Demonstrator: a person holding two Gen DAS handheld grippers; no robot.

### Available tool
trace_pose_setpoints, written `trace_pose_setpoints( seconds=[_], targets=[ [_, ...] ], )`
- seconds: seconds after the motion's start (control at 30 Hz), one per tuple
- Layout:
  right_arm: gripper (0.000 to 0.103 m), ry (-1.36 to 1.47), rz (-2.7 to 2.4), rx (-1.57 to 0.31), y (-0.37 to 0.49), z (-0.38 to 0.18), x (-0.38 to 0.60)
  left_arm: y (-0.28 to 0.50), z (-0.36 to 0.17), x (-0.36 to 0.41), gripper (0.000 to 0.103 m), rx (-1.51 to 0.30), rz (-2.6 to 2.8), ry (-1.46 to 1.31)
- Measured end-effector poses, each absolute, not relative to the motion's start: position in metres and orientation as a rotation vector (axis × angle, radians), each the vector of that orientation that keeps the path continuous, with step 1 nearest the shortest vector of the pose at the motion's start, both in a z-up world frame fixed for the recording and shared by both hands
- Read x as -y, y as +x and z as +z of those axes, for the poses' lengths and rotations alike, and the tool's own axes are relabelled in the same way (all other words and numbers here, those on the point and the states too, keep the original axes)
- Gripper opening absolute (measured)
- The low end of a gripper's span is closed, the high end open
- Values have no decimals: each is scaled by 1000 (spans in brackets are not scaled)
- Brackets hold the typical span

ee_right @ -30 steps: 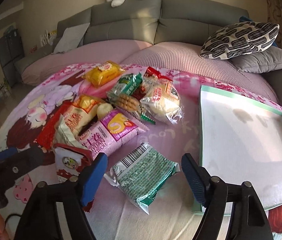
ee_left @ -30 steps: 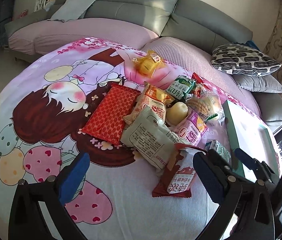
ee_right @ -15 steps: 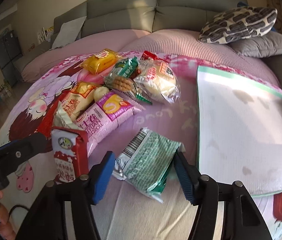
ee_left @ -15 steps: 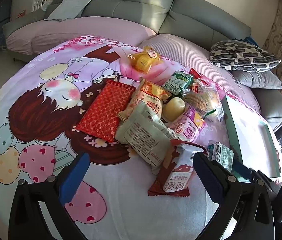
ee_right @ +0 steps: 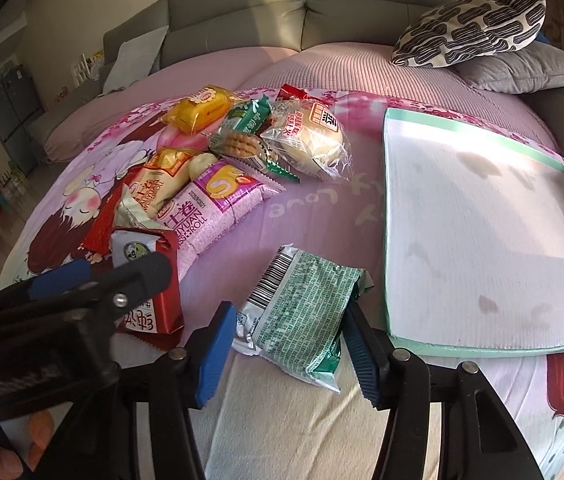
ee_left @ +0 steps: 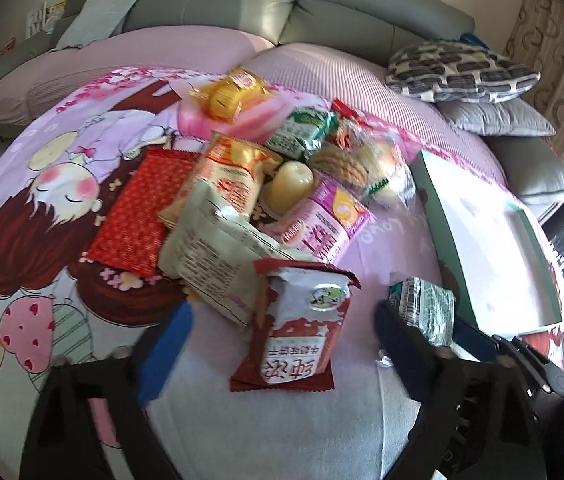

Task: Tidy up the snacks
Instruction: 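Grasp the red-and-white milk biscuit pack with left gripper while right grasps green-and-white pack, then carry both held packs over the mint-green tray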

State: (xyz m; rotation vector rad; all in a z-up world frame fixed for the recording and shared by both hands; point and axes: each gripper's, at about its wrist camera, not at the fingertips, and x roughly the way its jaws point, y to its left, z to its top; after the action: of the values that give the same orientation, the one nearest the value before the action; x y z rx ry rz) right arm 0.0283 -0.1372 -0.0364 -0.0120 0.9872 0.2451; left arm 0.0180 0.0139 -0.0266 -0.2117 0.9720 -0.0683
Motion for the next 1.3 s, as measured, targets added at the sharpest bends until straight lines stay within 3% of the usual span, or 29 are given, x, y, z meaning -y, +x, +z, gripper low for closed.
trace_pose_setpoints(
  seconds=[0.17,0.27,1.3],
  targets=[
    [58,-17,245,-989,28,-37,137,20,-35,-7,55,-999,-77,-199],
    [58,-15,245,-989,28,-37,137,20,-36,-8,45,-991,-68,-192],
    [56,-58,206,-1004,39,-54,125,17,-39,-15,45,-986,-71,-232]
  ],
)
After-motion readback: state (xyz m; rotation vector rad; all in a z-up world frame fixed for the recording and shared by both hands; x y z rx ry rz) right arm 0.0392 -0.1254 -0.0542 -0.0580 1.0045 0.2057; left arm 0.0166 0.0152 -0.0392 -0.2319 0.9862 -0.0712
